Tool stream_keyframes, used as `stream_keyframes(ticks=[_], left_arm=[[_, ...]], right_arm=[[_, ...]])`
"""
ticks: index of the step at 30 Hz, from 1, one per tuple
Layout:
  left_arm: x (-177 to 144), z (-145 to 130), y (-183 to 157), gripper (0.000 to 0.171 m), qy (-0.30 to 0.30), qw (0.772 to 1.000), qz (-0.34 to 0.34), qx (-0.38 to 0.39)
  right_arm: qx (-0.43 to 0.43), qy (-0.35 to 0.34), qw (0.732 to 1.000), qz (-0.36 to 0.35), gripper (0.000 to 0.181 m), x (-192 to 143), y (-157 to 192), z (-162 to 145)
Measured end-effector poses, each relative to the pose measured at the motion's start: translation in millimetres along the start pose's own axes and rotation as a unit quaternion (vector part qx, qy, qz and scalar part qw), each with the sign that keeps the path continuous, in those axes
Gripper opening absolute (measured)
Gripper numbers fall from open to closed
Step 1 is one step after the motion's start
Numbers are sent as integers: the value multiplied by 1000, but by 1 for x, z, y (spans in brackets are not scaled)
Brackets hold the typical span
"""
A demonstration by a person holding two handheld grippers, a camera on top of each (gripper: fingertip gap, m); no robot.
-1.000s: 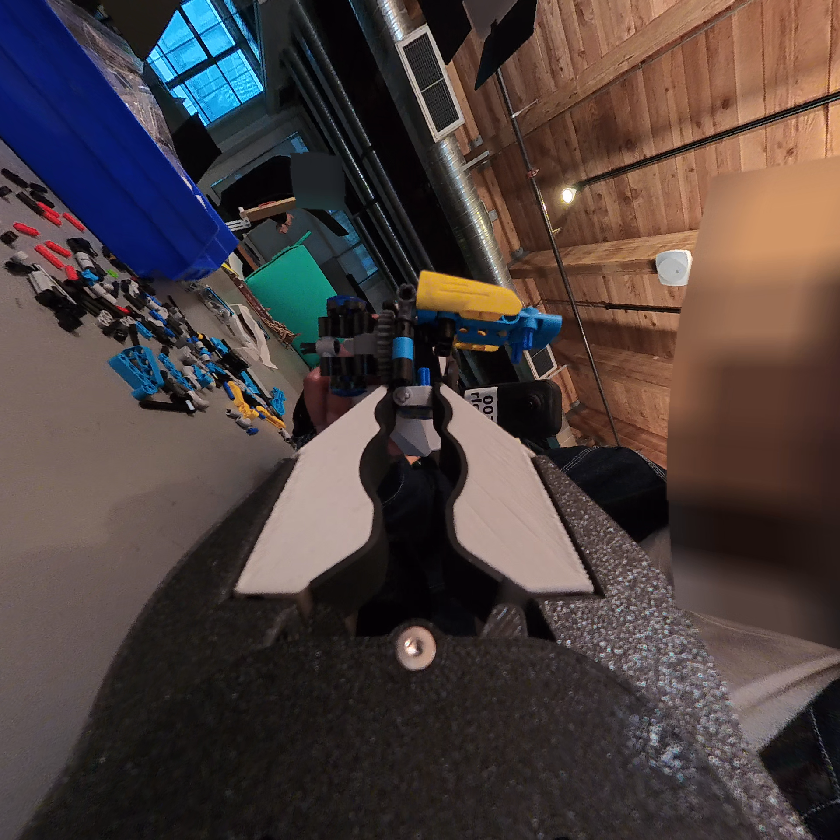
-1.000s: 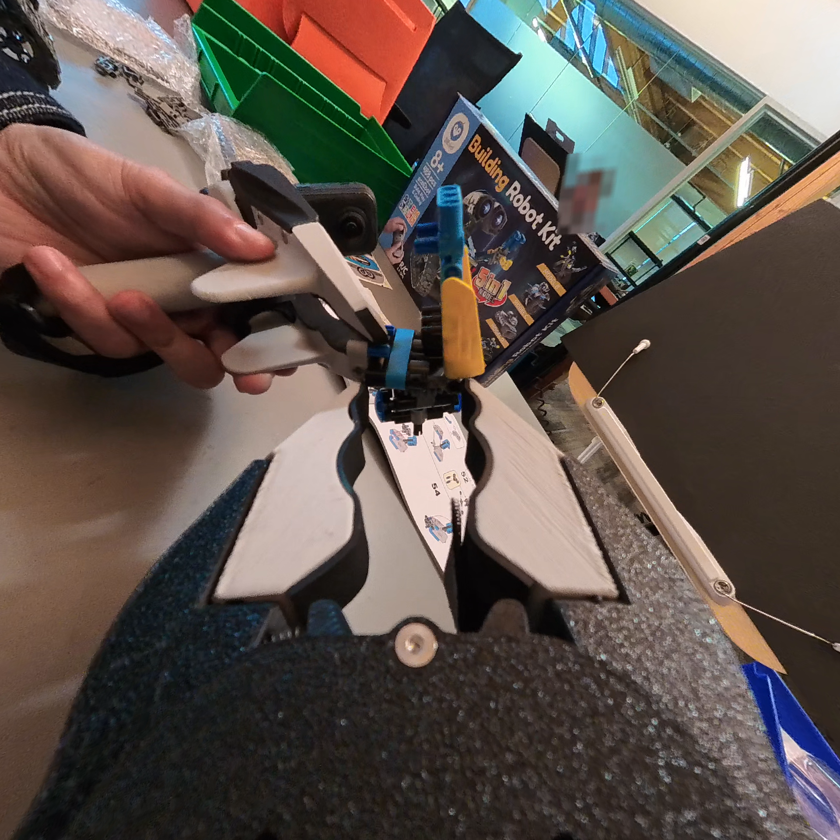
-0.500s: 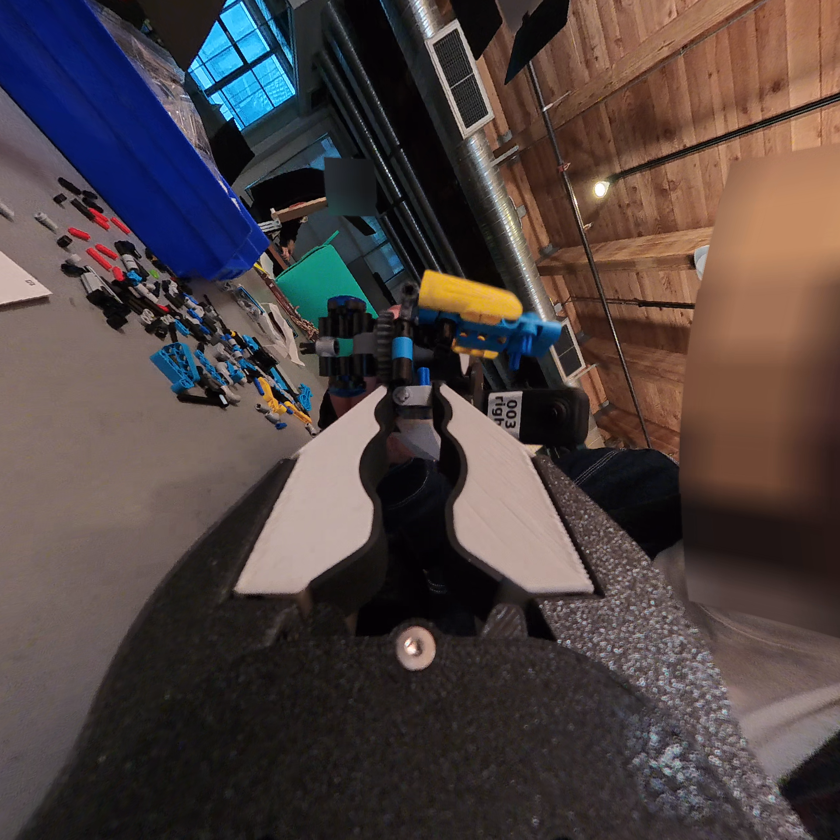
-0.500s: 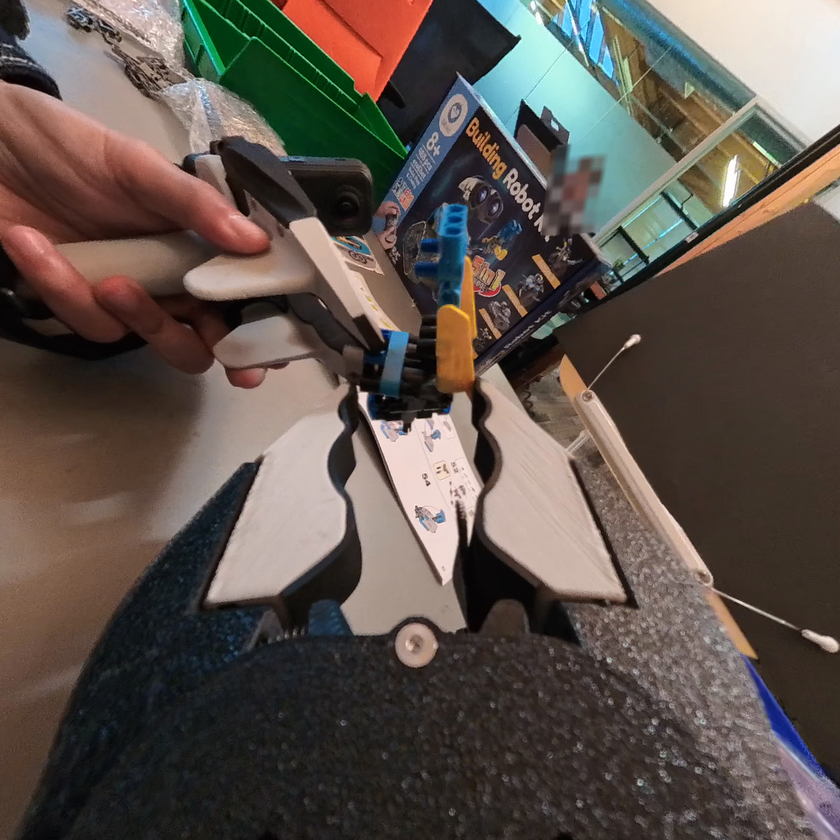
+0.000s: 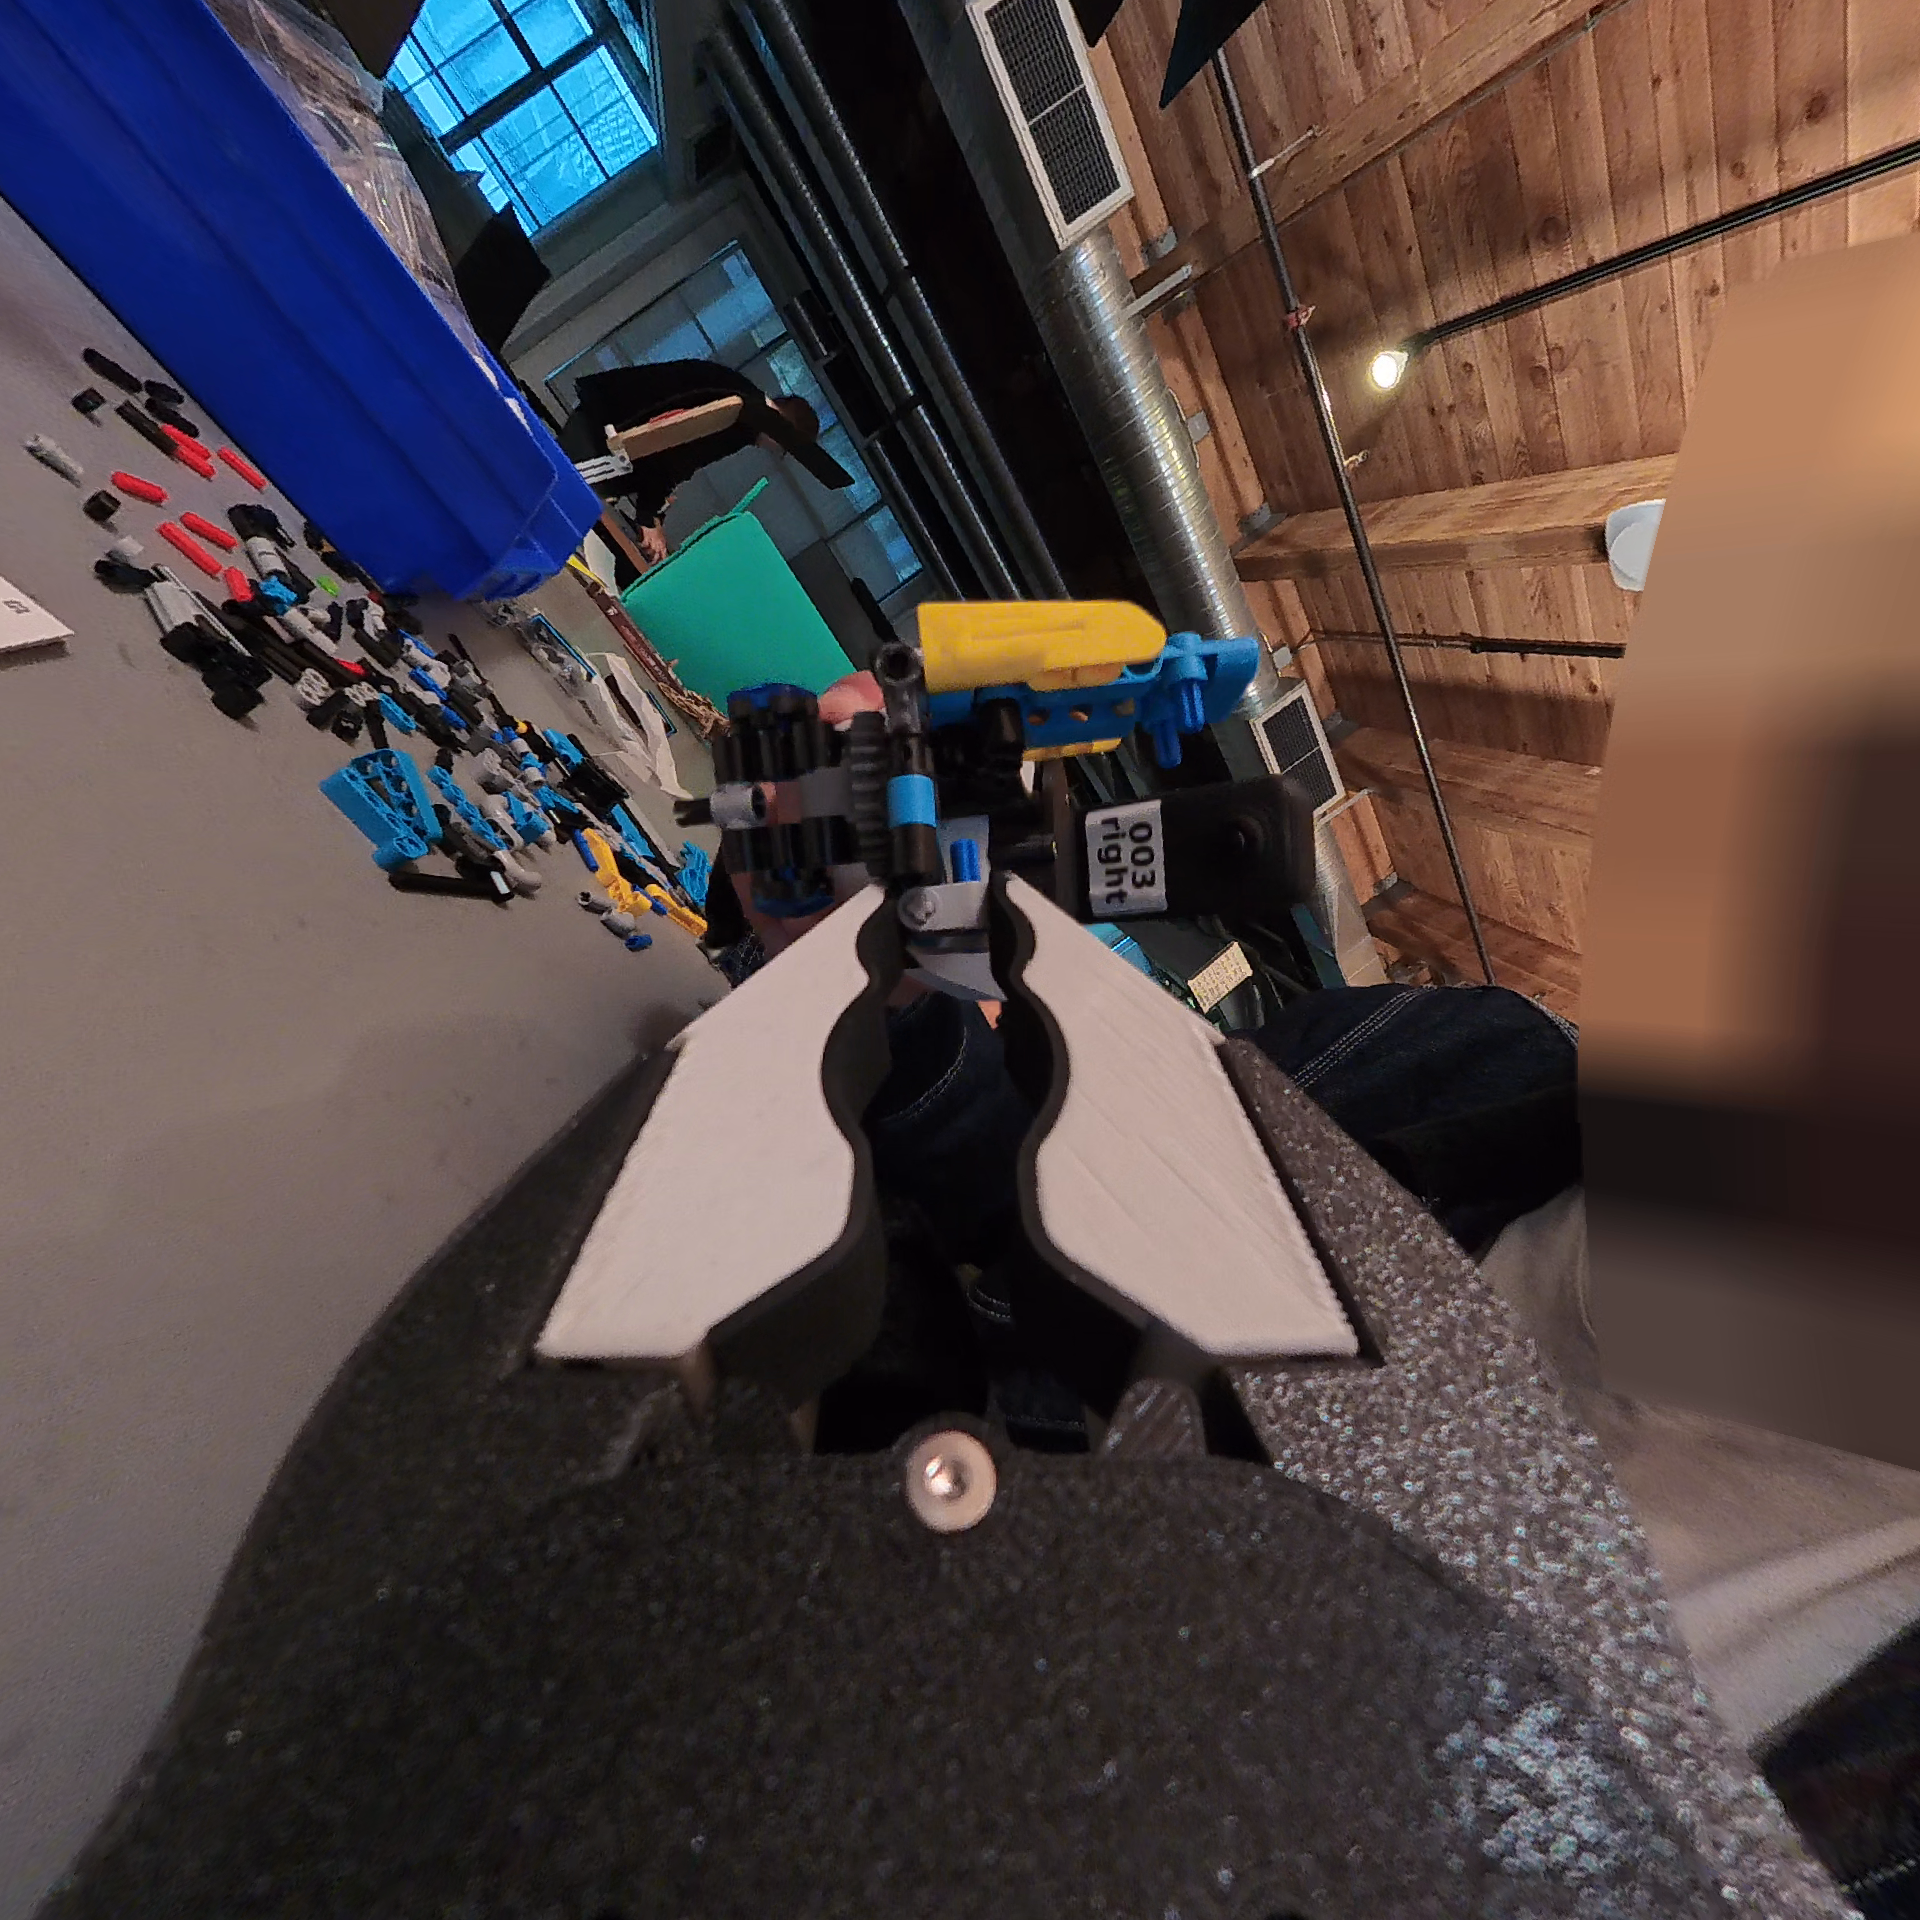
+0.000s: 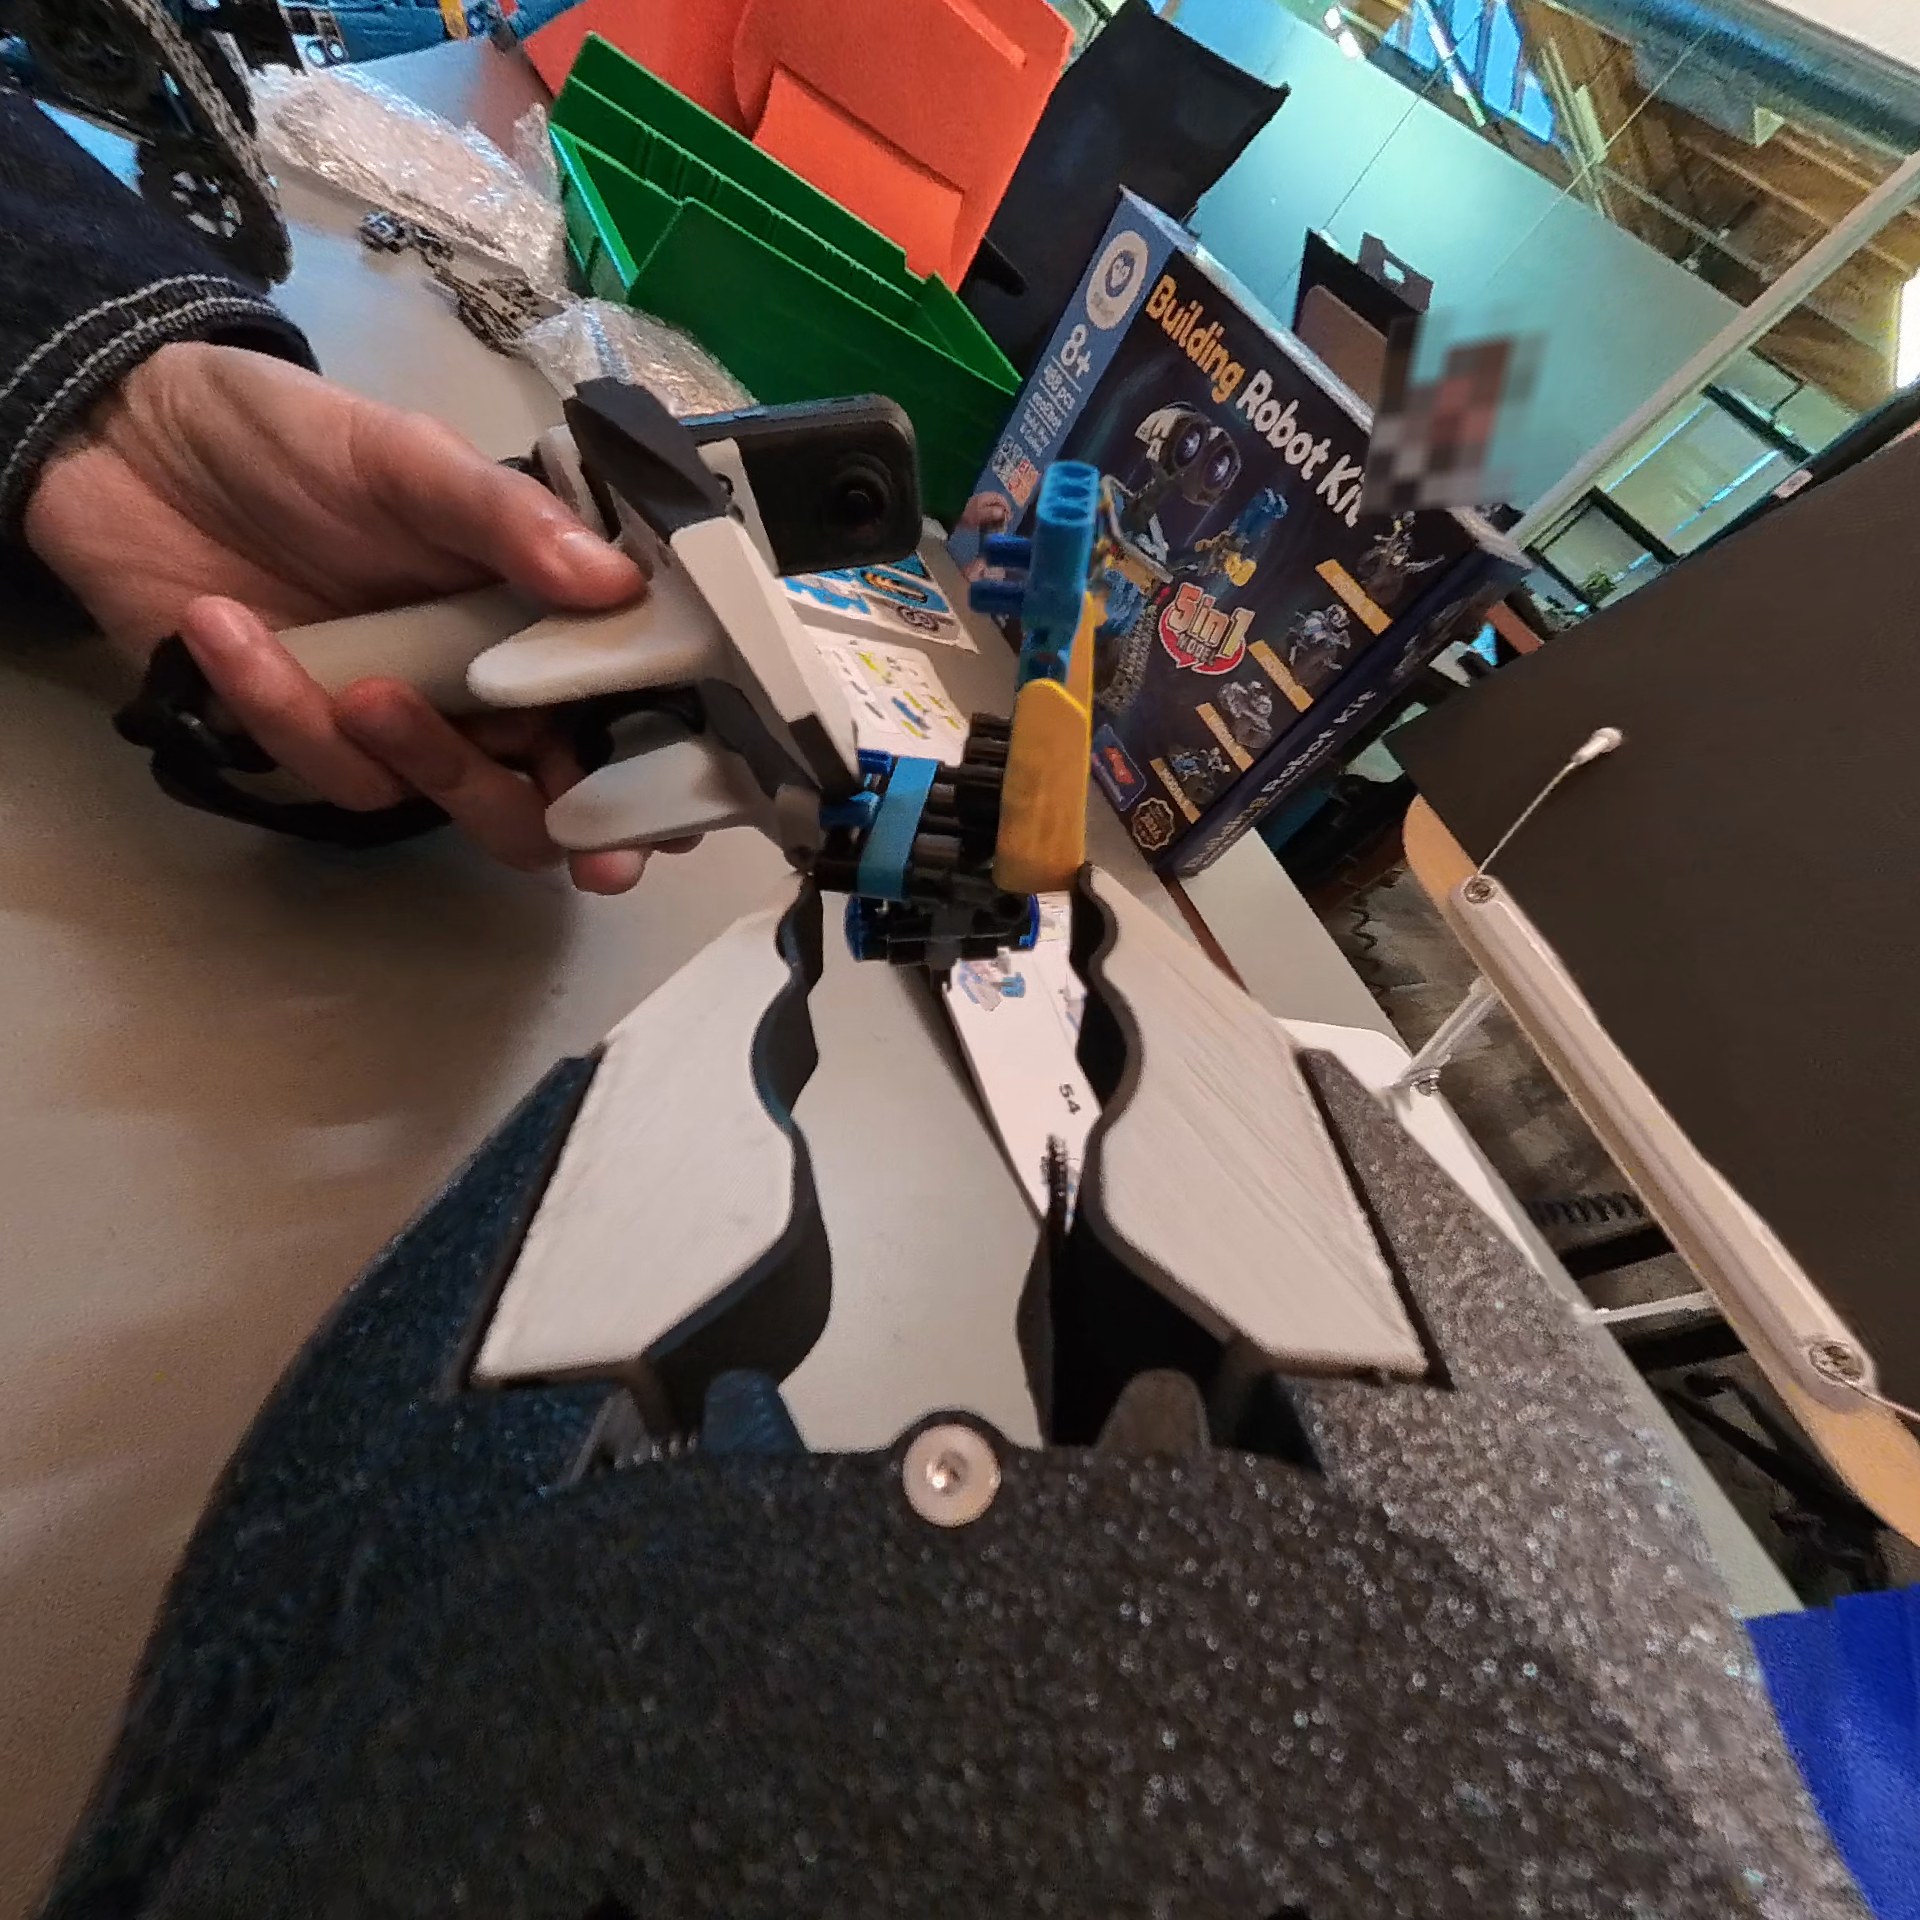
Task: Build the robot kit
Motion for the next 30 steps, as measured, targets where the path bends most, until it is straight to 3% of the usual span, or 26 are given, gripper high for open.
stream_keyframes(ticks=[8,15,22,26,30], left_arm=[[-3,1,7,15,-7,1000,16,0],[1,0,0,15,14,999,22,47],[-1,-1,4,14,31,995,53,75],[-3,0,8,15,28,996,55,57],[-3,2,8,14,28,995,62,71]], right_arm=[[-68,7,997,-22,37,3,4,-2],[73,-23,997,34,39,2,3,-4],[71,-36,995,51,37,-2,6,-1],[21,-12,999,26,32,3,8,-8],[58,-26,997,45,27,1,8,-7]])
Point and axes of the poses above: each gripper's, where its closed fingertips meet, x out along the fingers, z out of its top, y = z × x across the jaws, the point moved 1 cm from there along -x, back along the fingers, and after that the axes turned 1 degree about -x, right-handed, at the moved point
